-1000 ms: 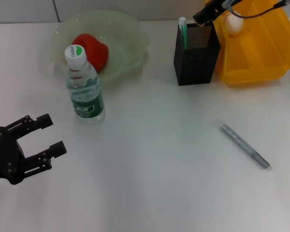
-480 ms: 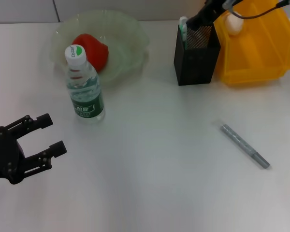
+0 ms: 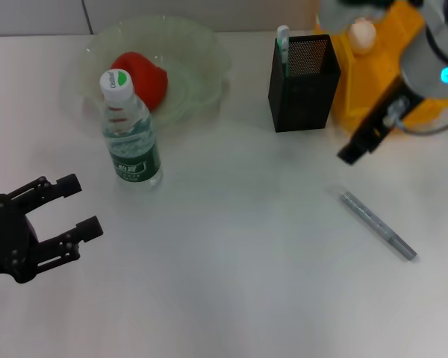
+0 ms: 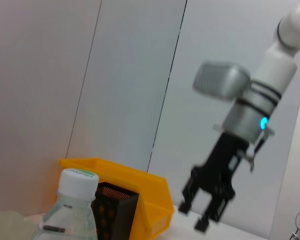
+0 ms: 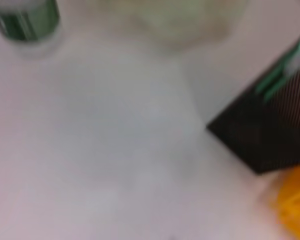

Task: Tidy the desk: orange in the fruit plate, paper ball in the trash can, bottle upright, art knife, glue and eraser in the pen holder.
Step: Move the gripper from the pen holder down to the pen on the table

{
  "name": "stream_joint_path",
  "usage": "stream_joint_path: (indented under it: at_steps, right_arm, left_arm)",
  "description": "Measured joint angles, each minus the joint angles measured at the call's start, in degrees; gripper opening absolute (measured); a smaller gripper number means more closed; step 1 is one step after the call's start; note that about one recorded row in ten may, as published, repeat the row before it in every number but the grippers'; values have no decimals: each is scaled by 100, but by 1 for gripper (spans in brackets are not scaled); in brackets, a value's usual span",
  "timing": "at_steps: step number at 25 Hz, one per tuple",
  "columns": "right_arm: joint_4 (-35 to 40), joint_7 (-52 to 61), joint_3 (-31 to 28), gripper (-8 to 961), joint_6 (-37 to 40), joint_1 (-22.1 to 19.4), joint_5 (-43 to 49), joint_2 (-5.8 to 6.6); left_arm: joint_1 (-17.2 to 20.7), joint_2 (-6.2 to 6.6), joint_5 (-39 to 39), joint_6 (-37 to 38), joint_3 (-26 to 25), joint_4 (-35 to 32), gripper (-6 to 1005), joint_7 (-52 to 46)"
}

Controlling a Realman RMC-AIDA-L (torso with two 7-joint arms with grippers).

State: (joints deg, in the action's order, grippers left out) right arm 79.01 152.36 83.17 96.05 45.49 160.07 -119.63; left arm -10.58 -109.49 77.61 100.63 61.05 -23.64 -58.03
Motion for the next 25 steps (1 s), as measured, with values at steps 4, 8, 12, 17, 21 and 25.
stream_joint_path:
  at_steps: [4, 8, 12, 17, 21, 25]
  right_arm:
    - [-239, 24, 94, 657, -272, -316, -118, -17]
    - [-649, 27, 101, 656, -599, -466, -291, -9]
    - [-1107, 21, 110, 655, -940, -489, -338, -9]
    - [-1336, -10, 145, 652, -1168, -499, -427, -8]
    - [-1458, -15, 223, 611, -1292, -513, -440, -12]
    - [-1630, -19, 243, 532, -1409, -483, -442, -12]
  left_arm:
    - [-12, -25, -4, 27, -8, 0, 787, 0]
    - [-30, -32, -8, 47, -12, 0, 787, 0]
    - [-69, -51, -10, 42, -15, 0, 787, 1]
    - [-103, -73, 5, 12, -14, 0, 787, 2]
    - [-106, -87, 8, 9, -14, 0, 787, 3]
    - [-105, -89, 7, 9, -14, 0, 788, 3]
